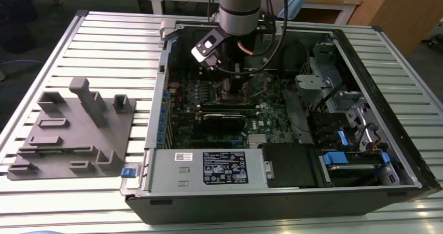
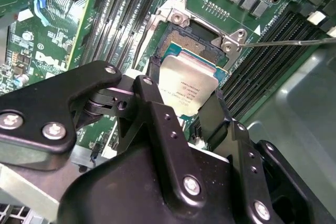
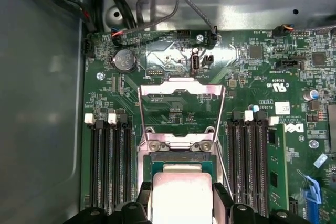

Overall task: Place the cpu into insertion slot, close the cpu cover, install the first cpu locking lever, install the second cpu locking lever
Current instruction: 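Place the cpu into insertion slot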

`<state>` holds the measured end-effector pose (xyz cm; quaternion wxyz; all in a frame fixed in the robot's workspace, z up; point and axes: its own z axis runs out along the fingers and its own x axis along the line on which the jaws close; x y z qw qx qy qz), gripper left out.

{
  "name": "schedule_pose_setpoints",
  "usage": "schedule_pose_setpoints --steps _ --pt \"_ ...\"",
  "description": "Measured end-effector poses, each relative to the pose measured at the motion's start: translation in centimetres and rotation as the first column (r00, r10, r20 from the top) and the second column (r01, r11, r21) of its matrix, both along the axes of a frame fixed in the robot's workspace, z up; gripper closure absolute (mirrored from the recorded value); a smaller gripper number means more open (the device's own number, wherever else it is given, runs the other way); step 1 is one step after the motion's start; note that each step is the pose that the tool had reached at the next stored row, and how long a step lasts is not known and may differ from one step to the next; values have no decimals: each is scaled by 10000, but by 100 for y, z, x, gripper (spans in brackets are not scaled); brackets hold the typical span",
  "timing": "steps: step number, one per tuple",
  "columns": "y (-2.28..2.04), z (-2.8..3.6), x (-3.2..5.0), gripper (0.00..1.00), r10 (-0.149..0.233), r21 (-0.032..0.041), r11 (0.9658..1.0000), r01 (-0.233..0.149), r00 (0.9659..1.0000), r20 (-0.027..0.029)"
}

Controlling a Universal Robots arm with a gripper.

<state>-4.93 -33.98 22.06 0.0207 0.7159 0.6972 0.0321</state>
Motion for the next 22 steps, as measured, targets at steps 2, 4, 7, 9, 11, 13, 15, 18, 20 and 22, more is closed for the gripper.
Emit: schedule_pose_setpoints --steps 2,4,7,9,11,13,15,18,20,22 --pt "0 -11 0 46 -1 -1 10000 1 10000 0" --pt "0 -25 0 46 -1 -1 10000 1 10000 0" --pt "0 -50 -1 46 0 -2 10000 0 10000 -1" --pt "0 -67 -1 46 -1 -1 10000 1 10000 0" --pt "0 -85 -2 46 0 -1 10000 0 10000 0" --pt "0 -100 -3 46 -1 -1 10000 1 10000 -1" --pt "0 -99 -3 46 0 -4 10000 0 10000 -1" --pt "0 -100 -7 46 -3 -5 10000 3 10000 3" --pt "0 -106 -27 46 -1 1 10000 1 10000 38" --pt "0 -130 -45 46 -1 0 10000 1 10000 99"
